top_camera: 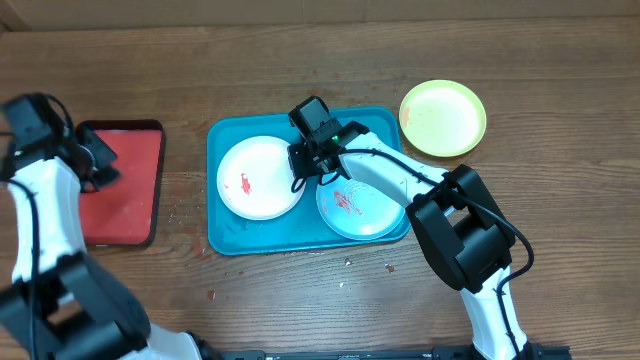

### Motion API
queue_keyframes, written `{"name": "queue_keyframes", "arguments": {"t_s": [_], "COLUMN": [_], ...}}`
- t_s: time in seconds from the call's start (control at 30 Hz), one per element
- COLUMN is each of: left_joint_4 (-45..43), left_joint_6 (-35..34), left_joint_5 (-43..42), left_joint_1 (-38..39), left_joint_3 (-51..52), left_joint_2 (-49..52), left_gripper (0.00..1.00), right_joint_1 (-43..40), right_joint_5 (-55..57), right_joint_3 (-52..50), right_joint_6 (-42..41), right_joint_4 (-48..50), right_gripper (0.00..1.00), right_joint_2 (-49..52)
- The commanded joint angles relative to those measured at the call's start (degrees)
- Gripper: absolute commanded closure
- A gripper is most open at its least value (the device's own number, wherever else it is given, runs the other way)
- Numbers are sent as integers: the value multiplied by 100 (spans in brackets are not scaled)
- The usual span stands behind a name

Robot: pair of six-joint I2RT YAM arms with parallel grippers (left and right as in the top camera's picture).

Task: Clean dirty plates on tray and stack at the side
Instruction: 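Dip the sponge in the red tray water with the left gripper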

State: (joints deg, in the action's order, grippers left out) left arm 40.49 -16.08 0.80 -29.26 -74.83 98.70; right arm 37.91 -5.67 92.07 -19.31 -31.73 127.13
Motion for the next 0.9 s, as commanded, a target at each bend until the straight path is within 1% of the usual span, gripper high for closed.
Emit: {"name": "queue_keyframes", "arguments": {"t_s": [0.0, 0.07, 0.23, 0.33, 0.43, 0.53, 0.6, 0.73, 0.87], "left_joint_4": [131, 372, 1239, 1305, 1456, 1759, 1777, 1558, 1019], "left_joint_6": [129, 127, 129, 129, 129, 127, 131, 131, 72], "left_joint_5": [-98, -236, -1025, -1453, -1777, -1794, -1832, -1845, -1847], "left_joint_1": [35, 35, 74, 197, 426, 767, 1069, 1799, 2474], "left_joint_3": [90, -120, -1080, -1244, -1244, -1134, -933, -385, 44], "left_joint_2": [286, 188, -297, -627, -737, -669, -579, -256, 212], "left_gripper": [96, 96, 96, 96, 96, 96, 96, 96, 96], "right_joint_1": [-4, -4, -4, -4, -4, -4, -4, -4, -4], "right_joint_5": [92, 87, 87, 90, 92, 90, 90, 90, 90], "right_joint_3": [-85, -85, -85, -85, -85, -85, -85, -85, -85], "right_joint_6": [-68, -68, -70, -101, -275, -348, -345, -348, -348], "right_joint_4": [-13, -103, -146, -46, 46, 76, 79, 70, 24], "right_gripper": [96, 96, 96, 96, 96, 96, 96, 96, 96], "right_joint_2": [20, 20, 20, 20, 20, 20, 20, 20, 20]}}
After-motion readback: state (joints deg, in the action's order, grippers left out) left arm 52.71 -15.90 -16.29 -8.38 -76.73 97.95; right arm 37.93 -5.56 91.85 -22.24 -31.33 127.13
